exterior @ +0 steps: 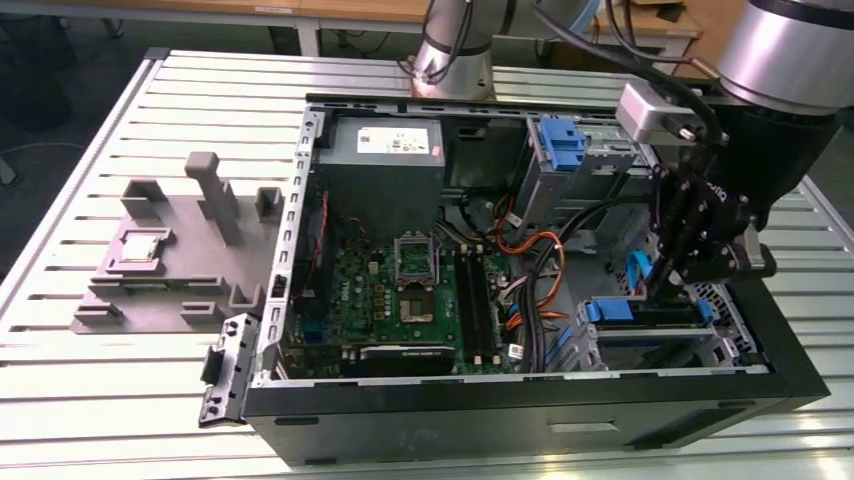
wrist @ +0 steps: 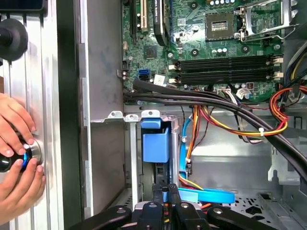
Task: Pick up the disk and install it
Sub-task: 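Insert the second disk wire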
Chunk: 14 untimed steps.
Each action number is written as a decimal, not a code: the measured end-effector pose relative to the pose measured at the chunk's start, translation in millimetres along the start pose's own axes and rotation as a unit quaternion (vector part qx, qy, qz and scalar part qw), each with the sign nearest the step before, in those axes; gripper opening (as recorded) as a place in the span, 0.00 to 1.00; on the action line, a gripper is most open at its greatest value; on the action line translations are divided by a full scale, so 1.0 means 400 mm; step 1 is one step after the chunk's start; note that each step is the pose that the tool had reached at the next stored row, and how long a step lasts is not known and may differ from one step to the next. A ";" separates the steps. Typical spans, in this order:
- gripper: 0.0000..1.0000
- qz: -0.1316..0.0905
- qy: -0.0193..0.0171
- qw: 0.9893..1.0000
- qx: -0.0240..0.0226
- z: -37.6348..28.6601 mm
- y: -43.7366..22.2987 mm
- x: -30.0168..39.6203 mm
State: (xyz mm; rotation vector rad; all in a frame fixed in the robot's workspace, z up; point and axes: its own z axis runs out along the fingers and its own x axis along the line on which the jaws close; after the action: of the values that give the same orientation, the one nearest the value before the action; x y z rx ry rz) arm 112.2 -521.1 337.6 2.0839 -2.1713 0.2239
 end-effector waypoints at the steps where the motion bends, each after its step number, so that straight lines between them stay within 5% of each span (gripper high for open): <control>1: 0.16 0.000 -0.004 1.000 0.000 0.001 -0.001 0.004; 8: 0.16 0.001 -0.043 0.999 -0.002 0.006 -0.002 0.027; 9: 0.16 0.001 -0.046 0.999 -0.002 0.006 -0.002 0.028; 14: 0.16 0.001 -0.046 0.999 -0.002 0.008 -0.003 0.037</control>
State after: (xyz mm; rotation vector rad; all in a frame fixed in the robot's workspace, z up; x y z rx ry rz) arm 112.7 -536.3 337.4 2.1316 -2.2224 0.1253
